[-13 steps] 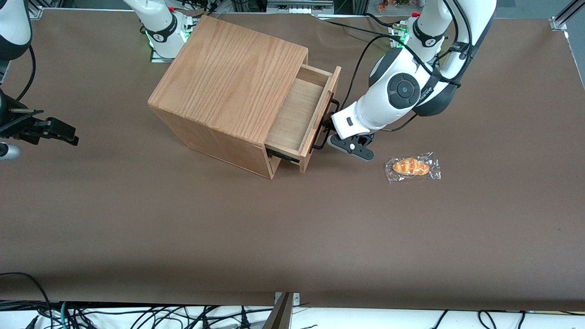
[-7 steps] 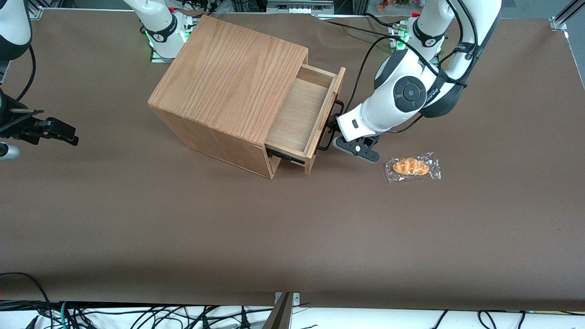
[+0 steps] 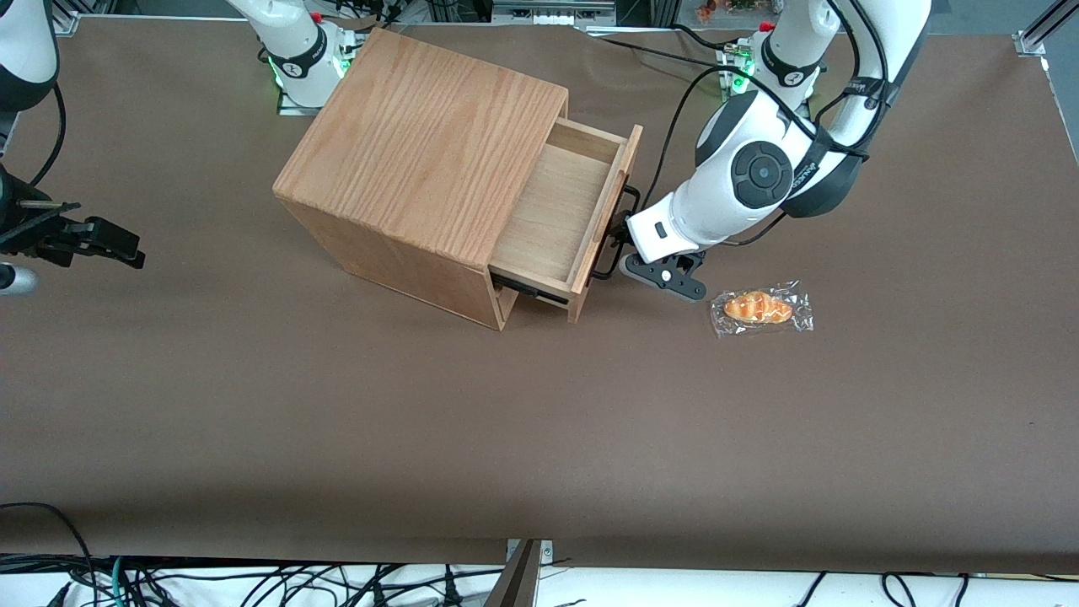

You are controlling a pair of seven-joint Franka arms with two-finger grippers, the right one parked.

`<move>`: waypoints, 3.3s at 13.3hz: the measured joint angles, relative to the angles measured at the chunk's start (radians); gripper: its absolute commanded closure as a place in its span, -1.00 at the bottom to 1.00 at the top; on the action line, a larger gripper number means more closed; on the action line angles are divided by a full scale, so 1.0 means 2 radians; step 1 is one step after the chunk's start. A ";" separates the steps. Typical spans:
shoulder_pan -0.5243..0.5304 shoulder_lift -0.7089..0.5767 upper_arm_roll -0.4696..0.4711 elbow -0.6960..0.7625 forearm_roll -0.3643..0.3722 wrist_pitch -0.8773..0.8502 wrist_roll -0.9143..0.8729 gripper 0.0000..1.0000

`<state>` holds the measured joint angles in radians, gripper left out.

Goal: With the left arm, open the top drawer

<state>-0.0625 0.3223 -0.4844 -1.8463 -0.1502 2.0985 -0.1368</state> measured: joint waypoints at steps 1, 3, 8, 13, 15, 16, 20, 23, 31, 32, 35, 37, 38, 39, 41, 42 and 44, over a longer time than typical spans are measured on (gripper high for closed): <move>0.001 0.000 0.001 0.000 0.000 -0.001 0.000 -1.00; 0.002 -0.001 0.003 0.000 0.000 -0.002 0.003 -1.00; 0.004 -0.003 0.006 0.000 0.001 -0.006 0.008 -1.00; 0.005 -0.004 0.007 0.000 0.001 -0.007 0.010 -1.00; 0.005 -0.004 0.007 0.000 0.001 -0.008 0.010 -1.00; 0.005 -0.004 0.007 0.002 0.001 -0.010 0.010 -1.00; 0.005 -0.003 0.008 0.008 0.000 -0.022 0.006 -1.00; 0.005 -0.006 0.010 0.017 -0.005 -0.038 0.005 -1.00; 0.007 -0.035 0.014 0.082 -0.019 -0.148 0.004 -1.00; 0.008 -0.041 0.019 0.091 -0.019 -0.160 0.004 -1.00; 0.015 -0.083 0.065 0.100 -0.019 -0.199 0.004 -1.00; 0.017 -0.114 0.109 0.099 -0.018 -0.214 0.004 -1.00; 0.018 -0.125 0.132 0.096 -0.016 -0.217 0.004 -1.00; 0.019 -0.132 0.153 0.092 -0.003 -0.218 0.005 -1.00; 0.020 -0.140 0.174 0.084 0.053 -0.218 0.007 -1.00; 0.019 -0.142 0.178 0.084 0.070 -0.218 0.007 -1.00; 0.009 -0.146 0.197 0.084 0.076 -0.215 0.007 -1.00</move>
<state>-0.0446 0.0307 -0.0912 -1.6777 0.0023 1.6682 -0.1225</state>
